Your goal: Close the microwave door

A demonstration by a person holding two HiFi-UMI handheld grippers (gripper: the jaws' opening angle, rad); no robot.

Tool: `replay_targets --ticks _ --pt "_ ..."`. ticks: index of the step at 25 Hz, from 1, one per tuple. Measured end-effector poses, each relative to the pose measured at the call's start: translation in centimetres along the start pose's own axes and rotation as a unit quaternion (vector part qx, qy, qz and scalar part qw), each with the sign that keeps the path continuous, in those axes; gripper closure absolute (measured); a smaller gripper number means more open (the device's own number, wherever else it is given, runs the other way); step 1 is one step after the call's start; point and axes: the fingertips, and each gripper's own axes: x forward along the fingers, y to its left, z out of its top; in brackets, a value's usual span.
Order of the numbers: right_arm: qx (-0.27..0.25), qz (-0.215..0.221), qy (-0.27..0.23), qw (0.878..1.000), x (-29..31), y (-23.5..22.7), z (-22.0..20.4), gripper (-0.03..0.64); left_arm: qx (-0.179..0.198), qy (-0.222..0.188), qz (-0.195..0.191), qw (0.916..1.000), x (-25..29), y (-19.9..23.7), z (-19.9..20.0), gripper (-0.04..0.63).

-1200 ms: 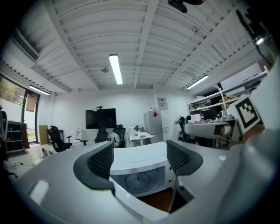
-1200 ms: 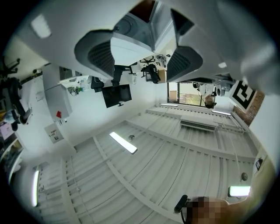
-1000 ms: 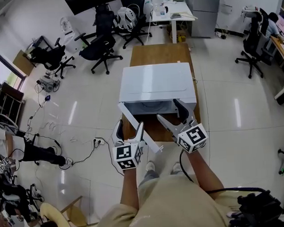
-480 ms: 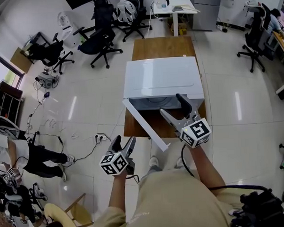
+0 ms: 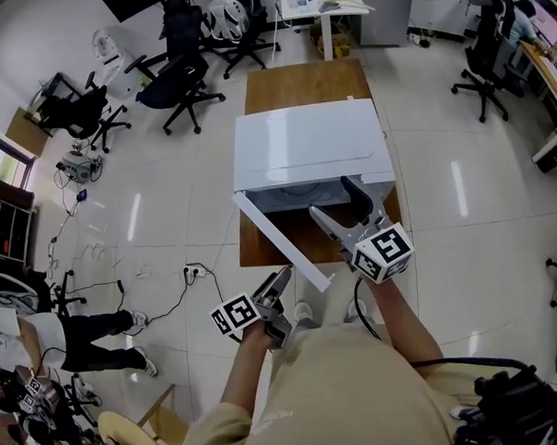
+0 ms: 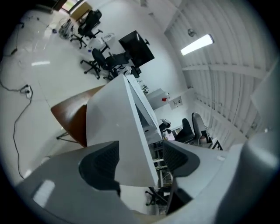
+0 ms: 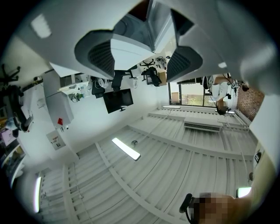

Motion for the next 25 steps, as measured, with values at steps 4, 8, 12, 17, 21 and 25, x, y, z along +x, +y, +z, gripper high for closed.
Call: replay_targets --ticks 4,8,12,17,21,25 --pt "-0.007 -0.018 -0.007 1.000 -0.8 -0.8 1.2 0.256 -0.036 0.018 0.019 0.9990 2.0 0.8 -1.2 0.333" --pt "-0.013 -0.047 -0.011 0.999 -1.7 -1.7 3.1 0.255 -0.046 0.034 0.030 0.9979 3.1 0.5 -1.2 0.379" --pt "-0.016 -0.078 -0.011 0.997 -3.1 -3.1 4.6 0.256 -0.057 0.037 0.026 0.9974 4.4 -0.5 -0.7 0.396" --pt "-0.021 -0.112 -0.012 0.993 -4.2 -4.6 7.2 0.256 -0.094 0.034 0.021 0.9948 7.2 -2.1 0.6 0.396" --pt "-0.027 -0.136 -0.013 0.990 -4.8 -5.2 8.9 0.256 -0.129 0.024 0.025 0.9910 9.7 -2.8 2.1 0.399" --pt "-0.033 -0.162 -0.016 0.986 -6.2 -5.7 10.3 0.256 -0.159 0.025 0.024 0.9867 12.0 -3.4 3.1 0.402"
